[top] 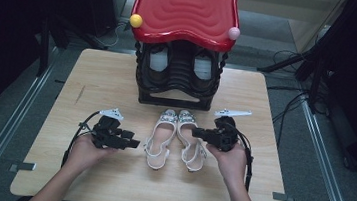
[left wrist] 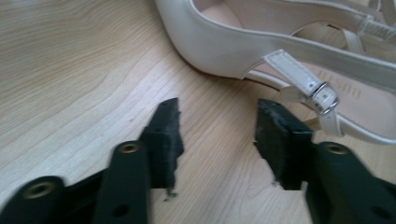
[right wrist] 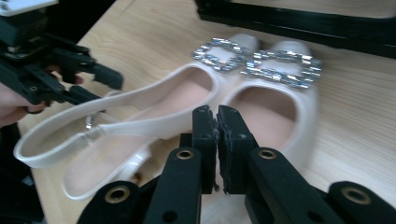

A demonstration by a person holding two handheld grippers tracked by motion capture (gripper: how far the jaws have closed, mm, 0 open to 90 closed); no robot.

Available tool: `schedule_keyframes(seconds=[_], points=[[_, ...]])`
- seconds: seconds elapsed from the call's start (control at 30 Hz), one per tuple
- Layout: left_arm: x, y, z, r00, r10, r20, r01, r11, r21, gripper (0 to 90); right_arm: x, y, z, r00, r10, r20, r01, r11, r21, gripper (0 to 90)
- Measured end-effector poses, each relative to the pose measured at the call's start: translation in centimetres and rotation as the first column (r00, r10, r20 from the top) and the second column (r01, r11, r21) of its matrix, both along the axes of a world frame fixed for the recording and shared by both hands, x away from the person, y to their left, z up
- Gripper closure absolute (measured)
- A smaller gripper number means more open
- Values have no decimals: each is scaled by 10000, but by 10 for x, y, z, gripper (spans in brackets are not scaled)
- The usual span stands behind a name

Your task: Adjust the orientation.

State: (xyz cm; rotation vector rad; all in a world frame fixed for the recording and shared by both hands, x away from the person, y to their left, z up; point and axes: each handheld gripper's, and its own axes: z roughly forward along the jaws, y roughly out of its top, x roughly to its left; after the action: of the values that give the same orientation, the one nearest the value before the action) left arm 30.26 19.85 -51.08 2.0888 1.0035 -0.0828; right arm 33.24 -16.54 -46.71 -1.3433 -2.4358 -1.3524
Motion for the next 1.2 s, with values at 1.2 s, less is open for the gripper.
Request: schedule_keyframes(seconds=[1.2], points=[[18,-31,-15,9985,-277,-464,257,9988,-415,791,11,-19,-47,9915,-729,-1076,622,9931,-999,889]])
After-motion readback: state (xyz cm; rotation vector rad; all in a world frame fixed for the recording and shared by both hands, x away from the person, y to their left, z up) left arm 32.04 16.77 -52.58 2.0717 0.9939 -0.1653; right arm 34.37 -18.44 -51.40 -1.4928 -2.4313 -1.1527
